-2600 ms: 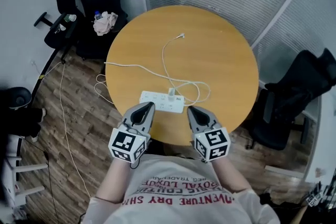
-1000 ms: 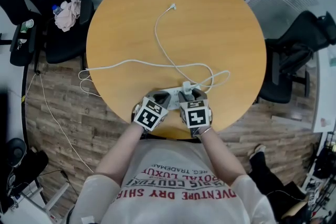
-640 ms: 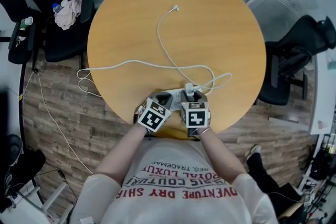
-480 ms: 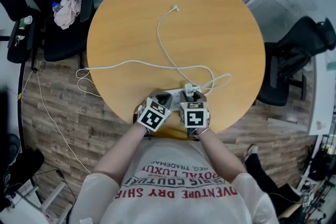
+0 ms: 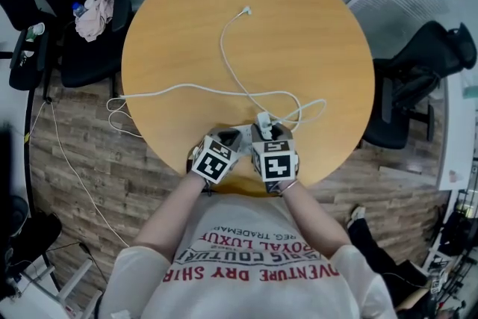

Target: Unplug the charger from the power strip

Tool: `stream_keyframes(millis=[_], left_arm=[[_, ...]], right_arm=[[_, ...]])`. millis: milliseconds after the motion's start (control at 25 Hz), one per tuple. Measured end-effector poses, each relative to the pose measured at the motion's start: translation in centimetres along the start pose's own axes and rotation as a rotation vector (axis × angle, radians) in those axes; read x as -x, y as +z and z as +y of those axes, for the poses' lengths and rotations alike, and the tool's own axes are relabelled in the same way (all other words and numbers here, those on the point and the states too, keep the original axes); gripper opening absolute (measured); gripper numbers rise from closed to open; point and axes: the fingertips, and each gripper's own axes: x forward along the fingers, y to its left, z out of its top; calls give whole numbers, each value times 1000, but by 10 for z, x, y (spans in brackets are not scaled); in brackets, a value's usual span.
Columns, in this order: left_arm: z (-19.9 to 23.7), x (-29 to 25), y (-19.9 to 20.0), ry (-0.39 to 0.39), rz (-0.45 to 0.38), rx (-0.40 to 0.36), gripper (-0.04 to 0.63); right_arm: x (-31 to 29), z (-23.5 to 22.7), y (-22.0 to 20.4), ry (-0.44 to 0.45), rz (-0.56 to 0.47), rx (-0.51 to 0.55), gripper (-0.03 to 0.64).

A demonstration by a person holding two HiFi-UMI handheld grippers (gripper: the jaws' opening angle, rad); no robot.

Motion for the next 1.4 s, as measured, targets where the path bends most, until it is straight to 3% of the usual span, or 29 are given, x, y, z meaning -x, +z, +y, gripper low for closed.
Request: stream_keyframes(millis=[320,480,640,880,1120,1280,1400], left_arm=[[-1,-1,2,19,16,12,34],[2,4,1,24,50,88,34],[-2,21,17,66,-9,109,34],[-12,69,68,114,-191,148,34],[-20,137,136,210,-473,109,34],[-26,182,169,258,-611,63,34],[-37,215,193,290,-709,-24,34]], right_arm=[[17,-6,2,46,-24,-22,156],[36,-2,17,114,-121,30,156],[57,-7,26,145,-186,61,156],[92,-17,58,166,-280,111,156],[131,-26,92,193,-393,137,156],[155,-27,111,219,-473,137,155],[171,-29,122,226,-524,137,155]])
